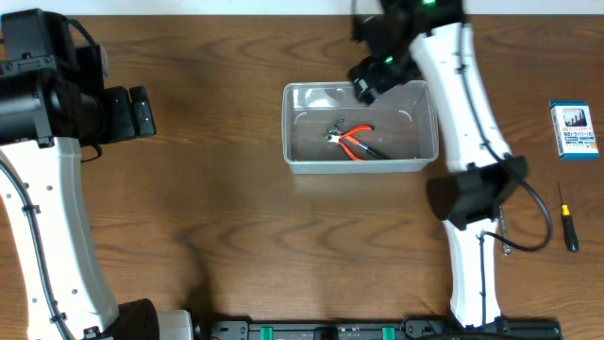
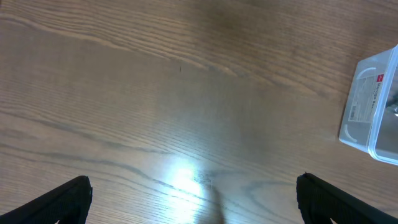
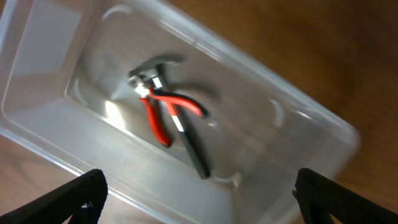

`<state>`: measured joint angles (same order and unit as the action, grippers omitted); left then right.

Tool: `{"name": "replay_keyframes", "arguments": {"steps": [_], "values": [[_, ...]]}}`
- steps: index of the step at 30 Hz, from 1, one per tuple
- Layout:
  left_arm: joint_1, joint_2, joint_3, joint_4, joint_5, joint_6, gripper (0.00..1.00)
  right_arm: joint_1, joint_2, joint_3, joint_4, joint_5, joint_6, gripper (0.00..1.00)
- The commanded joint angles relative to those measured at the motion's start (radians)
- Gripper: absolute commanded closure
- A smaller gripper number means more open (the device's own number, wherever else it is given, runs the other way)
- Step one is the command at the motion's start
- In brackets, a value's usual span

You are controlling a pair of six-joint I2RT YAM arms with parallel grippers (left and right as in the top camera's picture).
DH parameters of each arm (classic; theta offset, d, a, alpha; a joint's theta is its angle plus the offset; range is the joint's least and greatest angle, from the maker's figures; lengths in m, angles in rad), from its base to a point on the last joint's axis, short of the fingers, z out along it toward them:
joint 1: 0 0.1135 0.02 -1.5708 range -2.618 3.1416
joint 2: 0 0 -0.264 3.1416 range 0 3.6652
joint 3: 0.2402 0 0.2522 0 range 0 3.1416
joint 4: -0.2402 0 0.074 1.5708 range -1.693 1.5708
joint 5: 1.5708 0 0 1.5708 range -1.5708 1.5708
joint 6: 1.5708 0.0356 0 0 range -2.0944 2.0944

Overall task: Pack container
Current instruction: 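Raise the right gripper and move it toward the blue screwdriver box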

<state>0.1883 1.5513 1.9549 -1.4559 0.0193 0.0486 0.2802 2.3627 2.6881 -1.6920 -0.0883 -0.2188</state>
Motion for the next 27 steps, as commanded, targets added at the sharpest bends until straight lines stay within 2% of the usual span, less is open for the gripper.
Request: {"name": "replay_keyframes", "arguments": {"steps": [1,7,16,22,27], "values": [[0.003,0.004,0.019,-0.001,-0.001,-0.009,0.02,-0.066,-0.107,0.031,-0.007,0.031,0.066,0.01],[0.003,0.004,0.019,-0.001,-0.001,-0.009,0.02,-0.248,-0.198,0.023,-0.006,0.074,0.069,0.01],[0.003,0.004,0.019,-0.001,-0.001,-0.009,0.02,-0.518,-0.205,0.023,-0.006,0.100,0.068,0.01],[0.003,0.004,0.019,-0.001,-0.001,-0.009,0.02,-0.609,-0.197,0.021,0.065,0.102,-0.143,0.01],[0.003,0.004,0.019,-0.001,-0.001,-0.009,0.02,-0.694,-0.178,0.019,0.063,0.116,-0.163,0.01]]}}
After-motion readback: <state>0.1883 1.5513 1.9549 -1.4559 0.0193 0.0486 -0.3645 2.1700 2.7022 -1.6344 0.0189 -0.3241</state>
